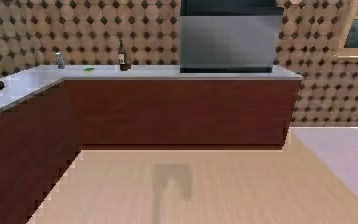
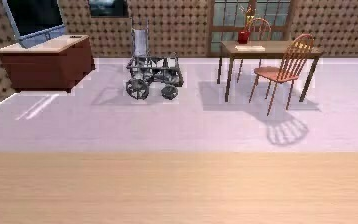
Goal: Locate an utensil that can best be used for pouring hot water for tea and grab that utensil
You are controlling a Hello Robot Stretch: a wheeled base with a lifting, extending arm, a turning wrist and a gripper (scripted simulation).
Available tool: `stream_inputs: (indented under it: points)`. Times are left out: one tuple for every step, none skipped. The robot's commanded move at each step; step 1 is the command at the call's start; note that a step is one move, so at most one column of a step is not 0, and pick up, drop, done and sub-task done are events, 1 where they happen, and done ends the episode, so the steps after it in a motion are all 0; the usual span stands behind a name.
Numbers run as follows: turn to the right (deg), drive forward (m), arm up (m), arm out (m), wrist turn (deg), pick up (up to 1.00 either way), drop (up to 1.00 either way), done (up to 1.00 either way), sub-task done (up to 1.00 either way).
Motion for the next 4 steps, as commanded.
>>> stream_inputs:
  points:
    - [-21.0,0.00,0.00,0.00,0.0,0.00,0.00,0.00,0.00]
    - [0.0,1.00,0.00,0.00,0.0,0.00,0.00,0.00,0.00]
    - [-9.0,0.00,0.00,0.00,0.0,0.00,0.00,0.00,0.00]
    - [0.0,0.25,0.00,0.00,0.0,0.00,0.00,0.00,0.00]
